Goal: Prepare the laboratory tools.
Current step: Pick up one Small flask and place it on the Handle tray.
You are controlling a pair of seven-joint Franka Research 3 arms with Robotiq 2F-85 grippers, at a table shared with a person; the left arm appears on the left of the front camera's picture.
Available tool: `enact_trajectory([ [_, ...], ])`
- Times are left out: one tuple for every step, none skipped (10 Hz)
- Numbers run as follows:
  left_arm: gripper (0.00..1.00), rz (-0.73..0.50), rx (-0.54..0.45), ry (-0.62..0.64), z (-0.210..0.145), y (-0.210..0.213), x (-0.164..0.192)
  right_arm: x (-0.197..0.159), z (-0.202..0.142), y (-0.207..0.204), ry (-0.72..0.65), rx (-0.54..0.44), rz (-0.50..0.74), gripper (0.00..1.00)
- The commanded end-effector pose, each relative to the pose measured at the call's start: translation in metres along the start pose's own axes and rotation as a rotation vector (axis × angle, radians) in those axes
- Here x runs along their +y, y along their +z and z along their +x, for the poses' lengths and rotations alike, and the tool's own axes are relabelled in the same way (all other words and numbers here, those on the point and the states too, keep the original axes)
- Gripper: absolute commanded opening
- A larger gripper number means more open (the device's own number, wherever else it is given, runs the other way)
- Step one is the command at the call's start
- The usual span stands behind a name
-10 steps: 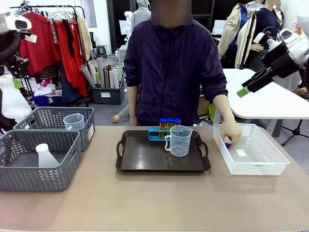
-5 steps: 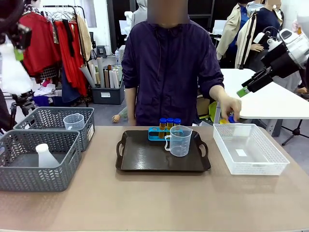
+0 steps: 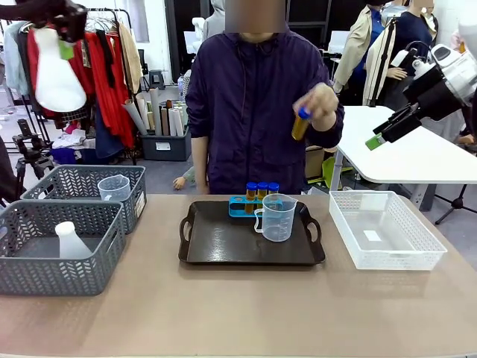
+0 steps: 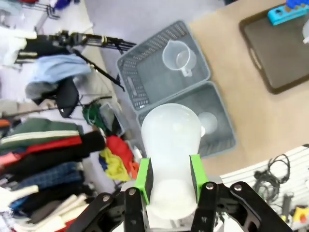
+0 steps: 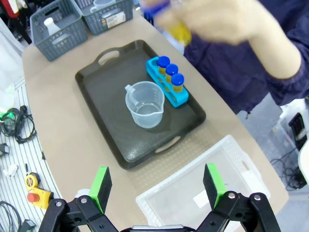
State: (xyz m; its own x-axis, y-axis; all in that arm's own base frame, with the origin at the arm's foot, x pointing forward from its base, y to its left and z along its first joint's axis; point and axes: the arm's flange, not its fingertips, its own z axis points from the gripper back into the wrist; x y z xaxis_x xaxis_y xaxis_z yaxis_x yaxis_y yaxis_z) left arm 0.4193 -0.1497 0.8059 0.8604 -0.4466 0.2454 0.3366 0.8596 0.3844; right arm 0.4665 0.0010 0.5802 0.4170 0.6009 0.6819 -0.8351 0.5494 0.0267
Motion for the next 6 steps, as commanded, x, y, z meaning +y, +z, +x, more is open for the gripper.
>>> enact_trajectory([
  [0.0,0.018,-0.029,-0.143,0.023,0.002,-0.004,0.0,0.001,0.001,0.001,-0.017,0.009,1.0],
  [0.0,0.012,-0.069,-0.222,0.032,0.003,-0.013,0.0,0.001,0.001,0.001,-0.017,0.009,1.0],
  [0.0,-0.019,-0.089,-0.294,0.045,0.0,-0.026,0.0,0.001,0.001,0.001,-0.017,0.009,1.0],
  [0.0,-0.035,-0.089,-0.341,0.054,-0.003,-0.035,0.0,0.001,0.001,0.001,-0.017,0.009,1.0],
  [0.0,-0.06,-0.095,-0.379,0.062,-0.005,-0.044,0.0,0.001,0.001,0.001,-0.017,0.009,1.0],
  [0.0,-0.086,-0.113,-0.42,0.069,-0.008,-0.052,0.0,0.001,0.001,0.001,-0.017,0.009,1.0],
])
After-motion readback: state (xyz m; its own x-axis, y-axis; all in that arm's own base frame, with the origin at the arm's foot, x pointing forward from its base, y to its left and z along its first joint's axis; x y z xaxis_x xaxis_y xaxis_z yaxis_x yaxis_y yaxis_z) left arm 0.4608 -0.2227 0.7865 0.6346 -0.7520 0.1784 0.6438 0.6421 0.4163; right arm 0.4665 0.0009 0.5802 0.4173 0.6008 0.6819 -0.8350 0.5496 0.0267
